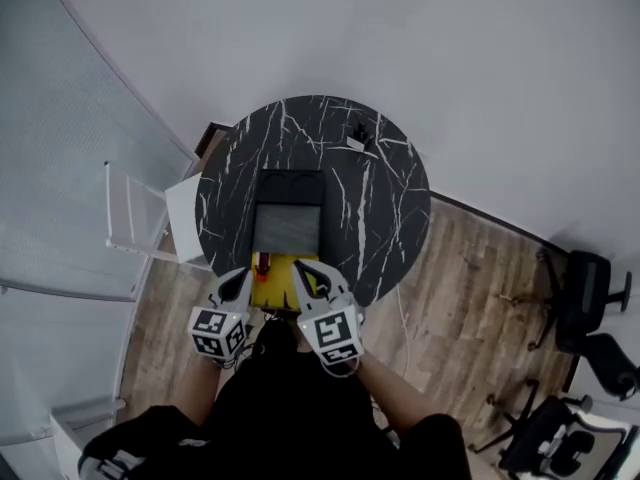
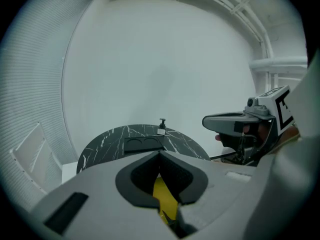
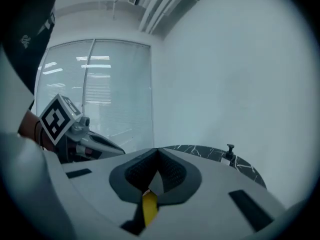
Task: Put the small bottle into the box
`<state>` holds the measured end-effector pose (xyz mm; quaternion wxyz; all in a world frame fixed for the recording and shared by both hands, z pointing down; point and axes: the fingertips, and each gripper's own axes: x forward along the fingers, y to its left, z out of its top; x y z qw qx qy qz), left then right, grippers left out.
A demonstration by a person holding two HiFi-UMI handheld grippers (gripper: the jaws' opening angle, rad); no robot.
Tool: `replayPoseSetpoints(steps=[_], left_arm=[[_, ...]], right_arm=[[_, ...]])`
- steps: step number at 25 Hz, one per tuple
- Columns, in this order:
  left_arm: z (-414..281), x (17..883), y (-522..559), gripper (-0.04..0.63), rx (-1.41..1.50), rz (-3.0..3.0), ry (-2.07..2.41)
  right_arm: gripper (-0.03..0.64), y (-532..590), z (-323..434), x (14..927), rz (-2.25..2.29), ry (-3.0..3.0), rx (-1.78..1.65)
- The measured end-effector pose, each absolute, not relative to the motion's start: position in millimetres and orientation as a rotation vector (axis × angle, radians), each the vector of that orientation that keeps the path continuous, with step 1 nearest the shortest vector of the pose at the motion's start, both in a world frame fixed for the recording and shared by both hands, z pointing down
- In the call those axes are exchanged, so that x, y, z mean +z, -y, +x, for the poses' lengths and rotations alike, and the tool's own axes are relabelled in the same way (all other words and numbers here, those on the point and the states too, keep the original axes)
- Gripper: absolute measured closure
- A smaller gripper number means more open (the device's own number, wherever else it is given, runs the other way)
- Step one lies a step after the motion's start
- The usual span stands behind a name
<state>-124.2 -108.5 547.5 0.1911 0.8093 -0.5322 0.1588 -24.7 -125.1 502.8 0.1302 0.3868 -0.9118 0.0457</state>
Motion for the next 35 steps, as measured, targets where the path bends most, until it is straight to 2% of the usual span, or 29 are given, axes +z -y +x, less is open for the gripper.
replayPoseSetpoints(steps=[6,13,35], left_arm=[[-106.4,496.0,111.1,0.598,0.346,2.358,1.555],[-100.2,433.3,118.8,0.598,0.24,2.465,1.664],[-110.3,424.1,116.0,0.598,0.187,2.465,1.675]], right_arm=[[0.621,125.3,-0.5,434.3,1.273,2.722,0.006],[0.62,132.0,10.0,398.4,1.341,2.748,-0.041],[0.621,124.7,-2.8,377.0,1.332,2.796,-0.048]])
